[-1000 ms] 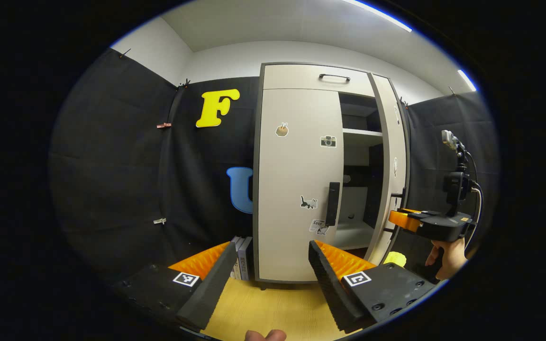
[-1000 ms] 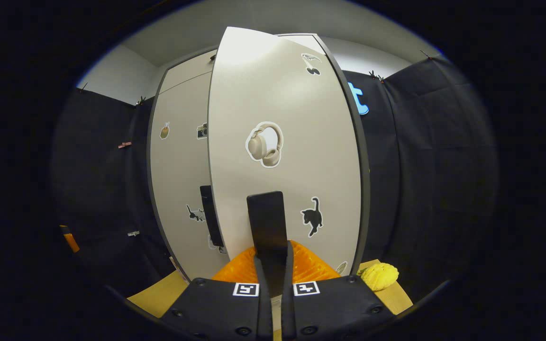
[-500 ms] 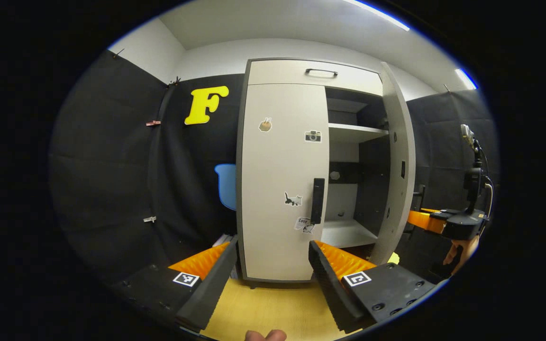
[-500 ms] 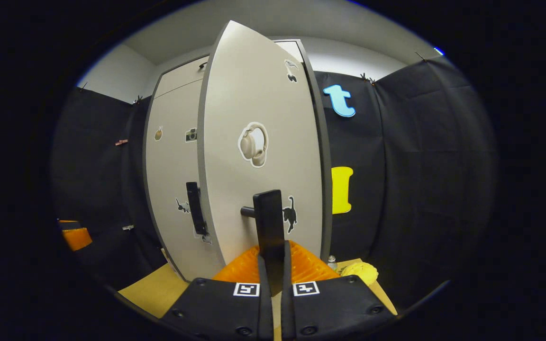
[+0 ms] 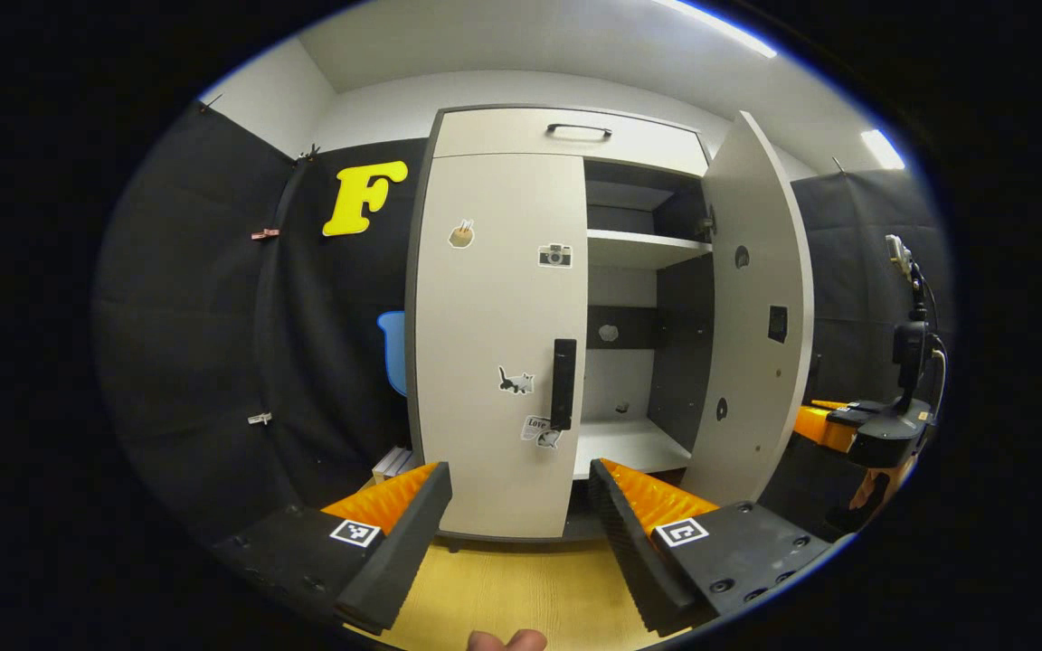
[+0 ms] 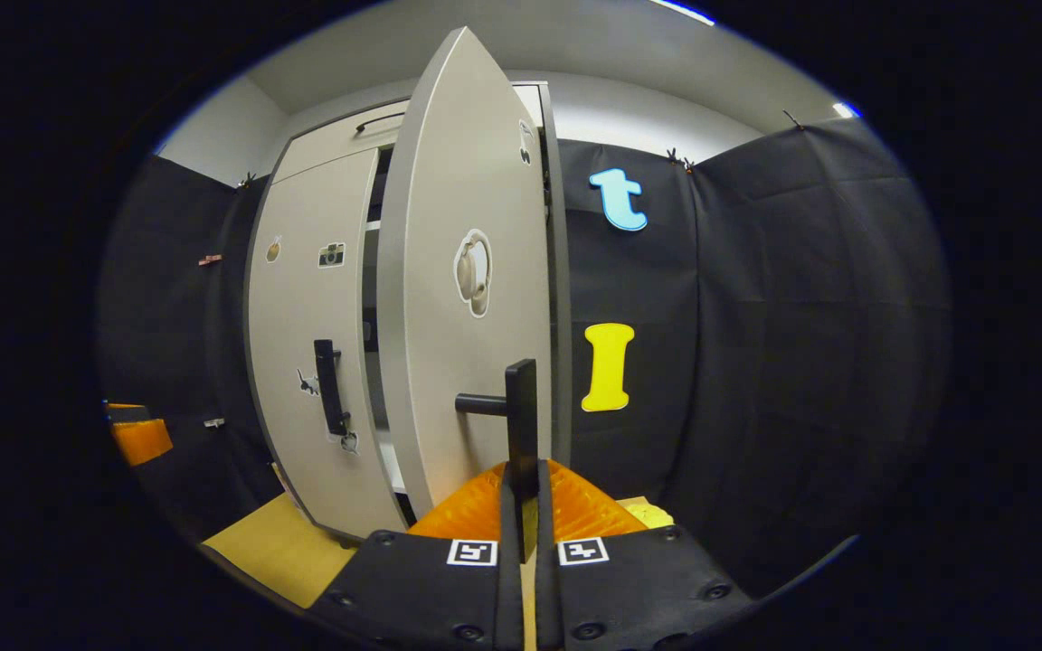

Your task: Open the right door of the double-door shoe cabinet with the right hand, and open the left door with the left hand.

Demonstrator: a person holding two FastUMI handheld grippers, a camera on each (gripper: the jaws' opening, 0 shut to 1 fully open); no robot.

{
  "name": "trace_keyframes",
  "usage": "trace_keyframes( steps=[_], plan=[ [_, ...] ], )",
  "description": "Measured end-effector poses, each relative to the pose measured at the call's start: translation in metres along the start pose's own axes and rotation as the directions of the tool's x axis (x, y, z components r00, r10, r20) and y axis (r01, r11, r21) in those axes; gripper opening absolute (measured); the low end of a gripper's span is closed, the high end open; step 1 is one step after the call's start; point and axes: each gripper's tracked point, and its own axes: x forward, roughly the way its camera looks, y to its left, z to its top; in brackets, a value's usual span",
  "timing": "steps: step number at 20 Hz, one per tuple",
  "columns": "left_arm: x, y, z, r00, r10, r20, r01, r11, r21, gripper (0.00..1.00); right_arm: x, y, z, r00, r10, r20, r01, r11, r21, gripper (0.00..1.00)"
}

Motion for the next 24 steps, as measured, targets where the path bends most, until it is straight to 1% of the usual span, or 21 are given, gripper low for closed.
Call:
trace_keyframes(
  steps=[4,7,8,9,10,11,13,16,17,18,19,20,21,22,23,24],
  plan=[
    [0.008,-0.017,0.003,1.000,-0.017,0.002,0.017,1.000,-0.008,0.95,-0.004,-0.011,0.002,1.000,0.003,0.004,-0.003,1.000,0.006,0.09],
    [0.016,-0.031,0.007,1.000,-0.029,0.005,0.029,1.000,-0.006,0.95,-0.007,-0.025,0.004,0.999,-0.030,0.014,0.030,0.999,0.032,0.09],
    [0.018,-0.035,0.008,0.999,-0.033,0.008,0.033,0.999,-0.004,0.94,-0.007,-0.021,0.005,1.000,-0.002,0.012,0.001,0.998,0.059,0.06],
    [0.021,-0.039,0.011,0.999,-0.037,0.012,0.037,0.999,-0.003,0.95,-0.008,-0.013,0.005,0.999,0.045,0.009,-0.045,0.995,0.092,0.05],
    [0.024,-0.044,0.012,0.999,-0.041,0.016,0.041,0.999,-0.003,0.94,-0.010,-0.008,0.004,0.998,0.069,0.001,-0.069,0.992,0.105,0.05],
    [0.027,-0.048,0.014,0.999,-0.043,0.021,0.043,0.999,-0.001,0.94,-0.010,-0.010,0.004,0.997,0.075,-0.001,-0.074,0.993,0.093,0.06],
    [0.037,-0.049,0.016,0.999,-0.041,0.025,0.041,0.999,0.004,0.94,-0.009,-0.016,0.005,0.998,0.068,0.002,-0.068,0.996,0.060,0.06],
    [0.055,-0.056,0.014,0.998,-0.055,0.019,0.054,0.998,0.019,0.95,-0.011,-0.014,0.006,0.998,0.062,-0.005,-0.061,0.994,0.090,0.07],
    [0.062,-0.056,0.014,0.998,-0.057,0.017,0.057,0.998,0.025,0.95,-0.012,-0.014,0.005,0.998,0.054,-0.011,-0.053,0.994,0.096,0.14],
    [0.072,-0.057,0.014,0.998,-0.062,0.018,0.061,0.998,0.032,0.95,-0.014,-0.016,0.004,0.999,0.041,-0.017,-0.040,0.994,0.098,0.10],
    [0.082,-0.058,0.014,0.998,-0.061,0.019,0.061,0.997,0.039,0.95,-0.015,-0.018,0.004,0.999,0.037,-0.017,-0.035,0.994,0.100,0.10],
    [0.093,-0.058,0.014,0.998,-0.058,0.022,0.057,0.998,0.041,0.94,-0.018,-0.021,0.005,1.000,0.026,-0.015,-0.024,0.995,0.096,0.22],
    [0.105,-0.057,0.013,0.998,-0.059,0.022,0.058,0.998,0.035,0.94,-0.018,-0.023,0.006,1.000,0.017,-0.009,-0.017,0.996,0.089,0.18],
    [0.118,-0.057,0.011,0.998,-0.061,0.017,0.060,0.998,0.024,0.92,-0.019,-0.025,0.009,1.000,0.014,0.004,-0.014,0.996,0.083,0.29],
    [0.130,-0.057,0.010,0.998,-0.063,0.013,0.063,0.998,0.018,0.92,-0.019,-0.026,0.010,1.000,0.011,0.013,-0.012,0.997,0.081,0.32],
    [0.141,-0.056,0.011,0.998,-0.061,0.016,0.060,0.998,0.016,0.95,-0.021,-0.030,0.010,1.000,-0.005,0.017,0.004,0.997,0.075,0.54]
  ],
)
